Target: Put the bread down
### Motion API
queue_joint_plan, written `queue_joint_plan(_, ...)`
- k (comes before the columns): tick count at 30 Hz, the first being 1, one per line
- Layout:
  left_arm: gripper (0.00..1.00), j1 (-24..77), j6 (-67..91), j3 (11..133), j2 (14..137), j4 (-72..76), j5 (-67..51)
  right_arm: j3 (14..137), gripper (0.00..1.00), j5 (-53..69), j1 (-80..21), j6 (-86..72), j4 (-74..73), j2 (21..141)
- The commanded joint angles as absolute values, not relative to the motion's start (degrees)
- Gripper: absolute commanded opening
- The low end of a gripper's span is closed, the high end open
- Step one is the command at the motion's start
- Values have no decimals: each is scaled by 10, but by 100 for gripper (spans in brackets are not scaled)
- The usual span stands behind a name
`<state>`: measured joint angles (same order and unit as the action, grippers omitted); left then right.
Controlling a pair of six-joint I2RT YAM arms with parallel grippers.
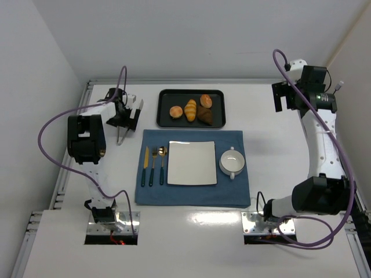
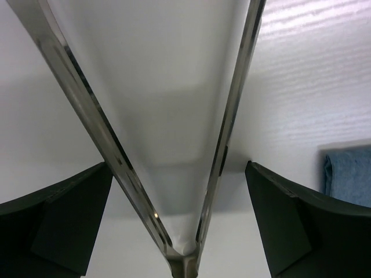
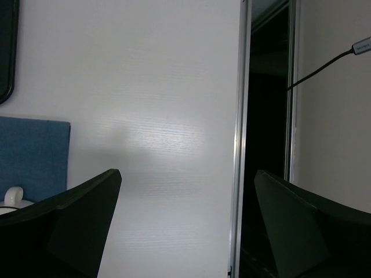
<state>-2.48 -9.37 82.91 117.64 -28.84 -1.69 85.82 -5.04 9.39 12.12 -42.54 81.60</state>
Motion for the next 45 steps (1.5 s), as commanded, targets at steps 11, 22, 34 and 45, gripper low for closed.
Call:
queue_joint_plan(11,100,-23,-89,877,1226,-297,-2,860,100,-62,103,127,-422,838)
queue_joint_plan(22,100,-28,-94,852,1204,-297,-16,860,100,-62,103,127,-422,832)
queue_joint_plan(34,93,-40,-94,827,1192,-297,-22,860,100,-62,103,127,-417,827)
queue_joint_plan(45,89,-45,-89,814,1197,-299,-22,860,100,-56,103,121,-417,822)
